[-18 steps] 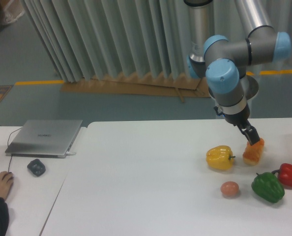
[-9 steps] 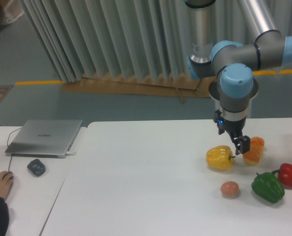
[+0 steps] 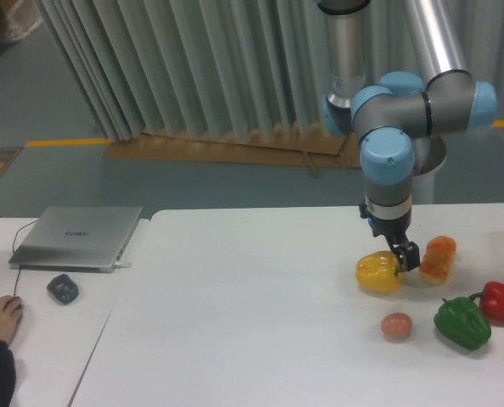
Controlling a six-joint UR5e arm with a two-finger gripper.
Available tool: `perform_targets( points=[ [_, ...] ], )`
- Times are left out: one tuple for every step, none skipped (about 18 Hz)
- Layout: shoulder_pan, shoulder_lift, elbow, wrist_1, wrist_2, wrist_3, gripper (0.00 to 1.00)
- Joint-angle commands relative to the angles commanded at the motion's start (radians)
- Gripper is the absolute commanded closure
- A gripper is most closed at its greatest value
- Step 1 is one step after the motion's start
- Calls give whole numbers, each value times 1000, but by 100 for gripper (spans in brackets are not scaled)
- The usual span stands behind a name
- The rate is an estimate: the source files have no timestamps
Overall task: Place the yellow pepper in a basket
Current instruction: 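Lower the gripper down onto the yellow bell pepper, then close the gripper on the yellow pepper's stem end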
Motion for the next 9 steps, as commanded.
perform_targets(
  points=[
    [-2, 0, 2, 12, 0, 2, 0],
    [-2, -3, 0, 14, 0, 0, 0],
    [-11, -20, 2, 16, 5, -3, 0],
    [-23, -35, 2, 12, 11, -3, 0],
    [-44, -50, 2, 9, 40, -5, 0],
    [-51, -49, 0, 8, 64, -5, 0],
    [-51, -48, 0, 3, 66, -3, 0],
    [-51, -45, 0, 2, 66, -3, 0],
    [-51, -44, -3, 2, 66, -5, 0]
  ],
)
